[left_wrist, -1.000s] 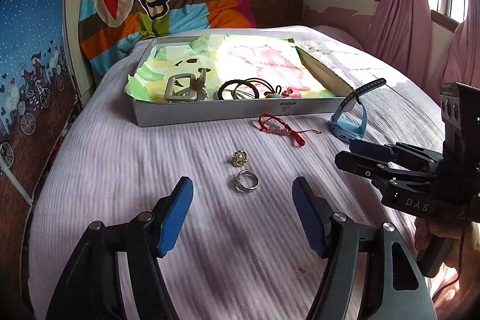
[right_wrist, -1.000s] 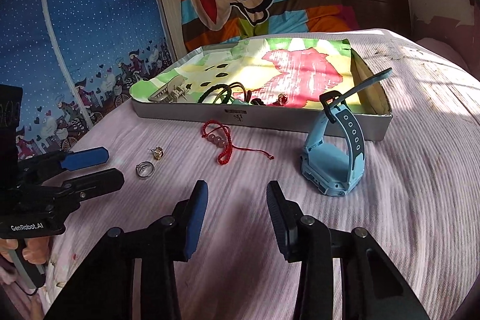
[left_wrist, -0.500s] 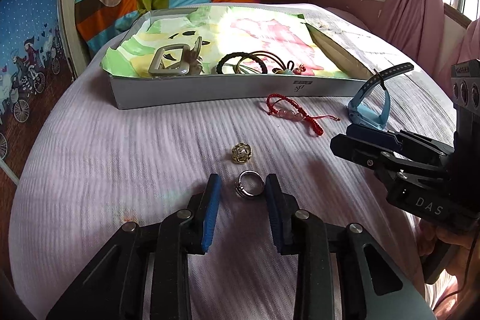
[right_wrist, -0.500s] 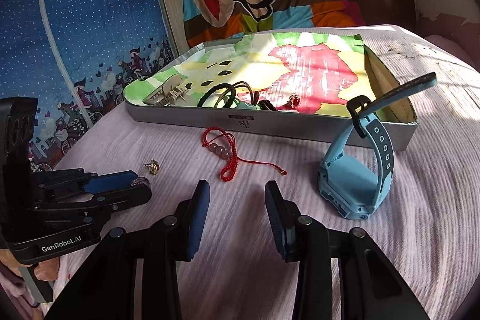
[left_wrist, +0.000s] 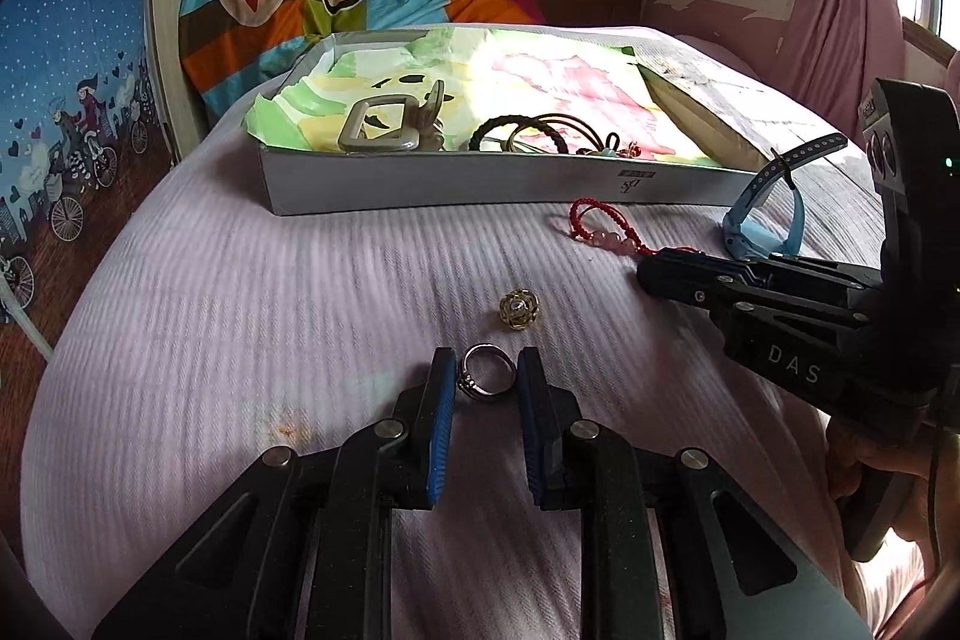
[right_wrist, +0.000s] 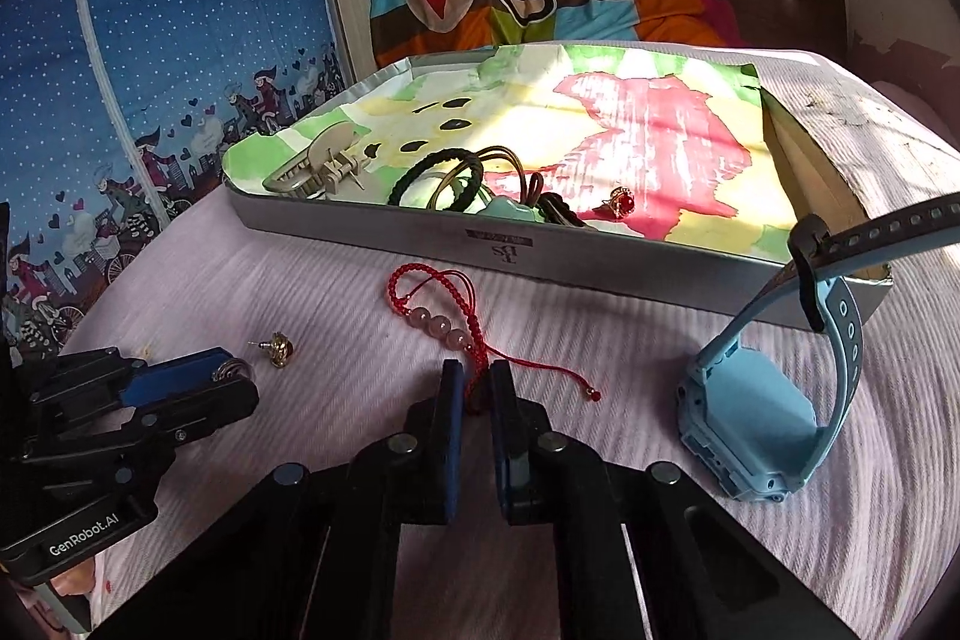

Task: Organize jewelry
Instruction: 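Carry the ring and the red bracelet into the tray and open both tools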

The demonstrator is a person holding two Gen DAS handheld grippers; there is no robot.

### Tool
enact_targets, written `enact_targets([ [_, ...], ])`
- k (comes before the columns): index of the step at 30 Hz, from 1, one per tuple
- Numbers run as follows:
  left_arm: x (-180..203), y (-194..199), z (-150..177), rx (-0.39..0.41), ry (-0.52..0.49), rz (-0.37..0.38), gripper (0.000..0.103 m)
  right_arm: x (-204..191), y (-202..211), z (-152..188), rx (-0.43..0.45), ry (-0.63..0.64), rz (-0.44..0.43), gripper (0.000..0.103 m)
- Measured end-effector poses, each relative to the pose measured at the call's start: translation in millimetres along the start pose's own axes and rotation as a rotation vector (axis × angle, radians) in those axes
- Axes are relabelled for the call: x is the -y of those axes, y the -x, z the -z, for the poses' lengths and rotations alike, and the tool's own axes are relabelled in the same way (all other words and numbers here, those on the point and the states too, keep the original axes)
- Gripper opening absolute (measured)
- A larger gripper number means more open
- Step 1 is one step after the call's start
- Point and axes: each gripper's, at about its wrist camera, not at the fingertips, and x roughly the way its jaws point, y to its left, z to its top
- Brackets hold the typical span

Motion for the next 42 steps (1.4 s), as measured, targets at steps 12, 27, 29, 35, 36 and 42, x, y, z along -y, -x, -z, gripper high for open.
enact_targets([
  [12,7,23,-3,0.091,-0.015,-0.010,0.017,-5,38,-4,0.163,-0.003,-0.003,0.007],
  [27,19,33,-66,0.207,-0.012,-0.018,0.017,16,46,-36,0.328,-0.089,0.062,0.007],
  [29,16,23,-81,0.203,0.003,-0.023,0.017,22,39,-41,0.317,-0.101,0.084,0.007],
  [35,8,-16,-110,0.120,0.054,-0.040,0.017,30,17,-45,0.250,-0.107,0.145,0.007],
  [36,7,-23,-111,0.101,0.061,-0.036,0.017,30,16,-45,0.242,-0.104,0.150,0.007],
  [42,12,-56,-114,-0.007,0.002,-0.063,0.017,26,10,-46,0.201,-0.068,0.195,0.007],
])
